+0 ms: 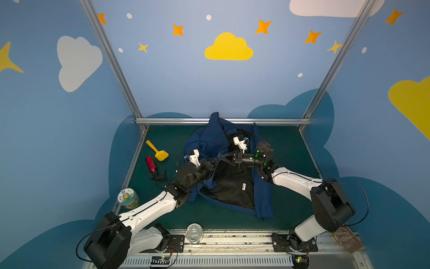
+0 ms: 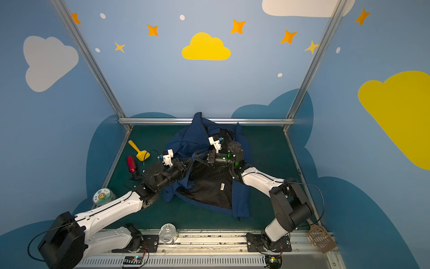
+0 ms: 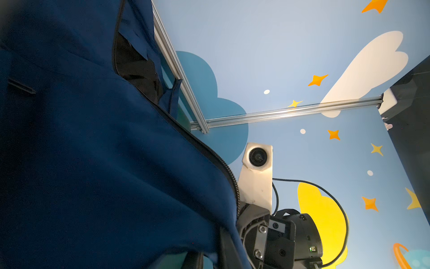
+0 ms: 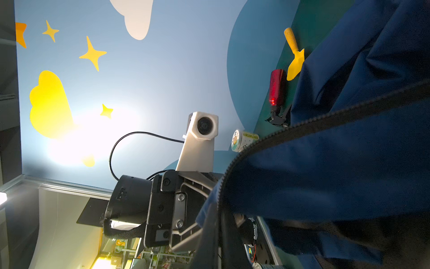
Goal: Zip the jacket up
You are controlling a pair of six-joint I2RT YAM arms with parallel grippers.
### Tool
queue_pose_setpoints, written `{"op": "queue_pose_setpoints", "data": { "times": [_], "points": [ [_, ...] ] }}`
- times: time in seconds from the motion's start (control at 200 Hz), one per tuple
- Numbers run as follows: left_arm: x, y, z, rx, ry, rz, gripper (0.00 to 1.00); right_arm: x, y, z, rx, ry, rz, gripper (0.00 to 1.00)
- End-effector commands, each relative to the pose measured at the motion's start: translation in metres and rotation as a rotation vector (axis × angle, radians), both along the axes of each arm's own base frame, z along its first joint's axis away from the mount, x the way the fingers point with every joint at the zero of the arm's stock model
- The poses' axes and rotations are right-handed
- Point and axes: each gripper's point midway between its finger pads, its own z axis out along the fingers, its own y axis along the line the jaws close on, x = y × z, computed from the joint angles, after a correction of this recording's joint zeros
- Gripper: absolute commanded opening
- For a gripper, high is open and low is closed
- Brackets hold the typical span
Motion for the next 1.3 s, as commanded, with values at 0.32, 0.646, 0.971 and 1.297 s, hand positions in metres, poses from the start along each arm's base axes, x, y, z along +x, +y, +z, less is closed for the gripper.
{"op": "queue_pose_setpoints", "data": {
  "times": [0.32,0.646,0.971,1.297],
  "points": [
    [-0.003,0.002,0.035,-0.087,-0.097,0.005,0.17,-0.001,-0.005,-0.007,-0.049,-0.001,-0.048,0.0],
    [-0.003,0.001,0.035,-0.09,-0.096,-0.002,0.25,-0.002,-0.001,-0.003,-0.038,0.002,-0.019,0.0],
    [-0.002,-0.003,0.036,-0.093,-0.097,-0.015,0.4,-0.005,0.003,-0.005,-0.044,0.011,0.02,0.0],
    [-0.002,-0.005,0.037,-0.091,-0.099,-0.023,0.39,-0.008,0.009,-0.006,-0.045,0.019,0.048,0.0]
  ]
}}
